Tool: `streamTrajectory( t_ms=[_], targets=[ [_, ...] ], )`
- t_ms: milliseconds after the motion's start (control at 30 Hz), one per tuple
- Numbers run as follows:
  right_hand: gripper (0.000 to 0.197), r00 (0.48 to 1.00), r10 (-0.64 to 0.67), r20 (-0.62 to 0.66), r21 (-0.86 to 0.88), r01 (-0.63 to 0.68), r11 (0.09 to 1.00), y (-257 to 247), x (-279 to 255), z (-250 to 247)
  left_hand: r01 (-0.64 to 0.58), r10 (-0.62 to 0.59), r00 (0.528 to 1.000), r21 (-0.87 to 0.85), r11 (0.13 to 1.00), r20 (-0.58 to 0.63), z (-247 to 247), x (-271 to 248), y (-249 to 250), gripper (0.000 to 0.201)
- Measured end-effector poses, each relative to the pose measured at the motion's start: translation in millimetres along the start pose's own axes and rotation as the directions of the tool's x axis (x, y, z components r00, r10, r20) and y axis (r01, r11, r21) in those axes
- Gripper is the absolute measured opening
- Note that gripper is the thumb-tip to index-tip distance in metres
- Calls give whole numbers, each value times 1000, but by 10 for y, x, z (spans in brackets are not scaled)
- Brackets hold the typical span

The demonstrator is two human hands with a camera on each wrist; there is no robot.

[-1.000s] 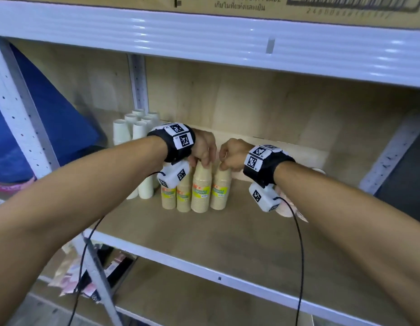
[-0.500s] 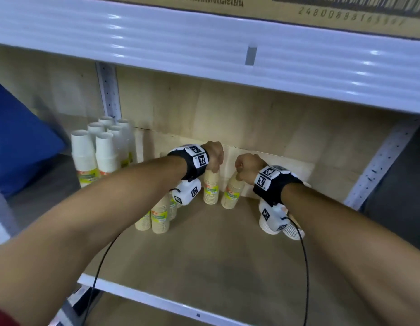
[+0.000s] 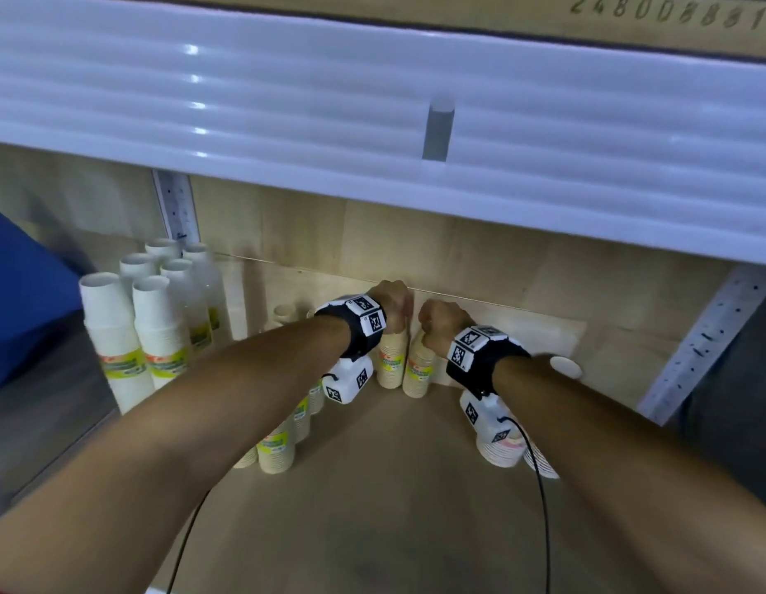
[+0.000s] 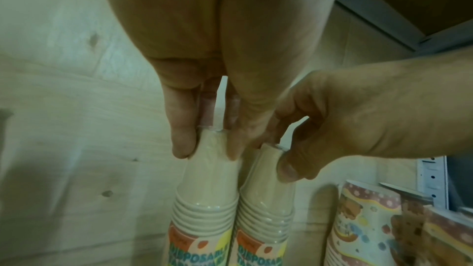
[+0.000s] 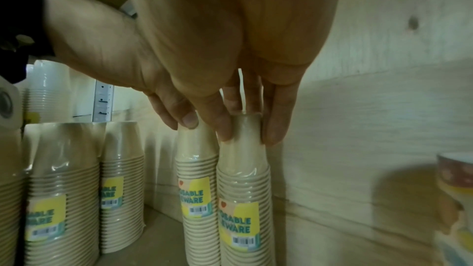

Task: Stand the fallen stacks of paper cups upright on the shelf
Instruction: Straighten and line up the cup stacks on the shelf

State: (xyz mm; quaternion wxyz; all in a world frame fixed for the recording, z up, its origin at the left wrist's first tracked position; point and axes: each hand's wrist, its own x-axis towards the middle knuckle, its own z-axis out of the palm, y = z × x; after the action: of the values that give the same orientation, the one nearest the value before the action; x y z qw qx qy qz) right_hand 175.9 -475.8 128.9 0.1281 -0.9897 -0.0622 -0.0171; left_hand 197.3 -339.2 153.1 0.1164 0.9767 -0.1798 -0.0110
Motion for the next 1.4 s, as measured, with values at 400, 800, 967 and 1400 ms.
streamTrajectory(
  t_ms=[400,800,967,1400],
  targets=[
    [27,999,-8,-33,29,9,1000,31,146,60,-17,17,1000,-20,1000,15,85,88,-49,31],
    [39,982,28,-186,-43,-37,998,-83,-24,-200,-9,1,998,-123,992,-64,-312,-155,-198,45],
    [43,988,-22,-153,-9,21,1000,-350,-152,-330,68,-69,998,-77,995,-7,-644,-486,-398,38],
    [27,980,-201,-19,100,201,974,-1524,-534,-65,248,-246,967,-21,969,71,-870,-1516,-1102,32]
  ],
)
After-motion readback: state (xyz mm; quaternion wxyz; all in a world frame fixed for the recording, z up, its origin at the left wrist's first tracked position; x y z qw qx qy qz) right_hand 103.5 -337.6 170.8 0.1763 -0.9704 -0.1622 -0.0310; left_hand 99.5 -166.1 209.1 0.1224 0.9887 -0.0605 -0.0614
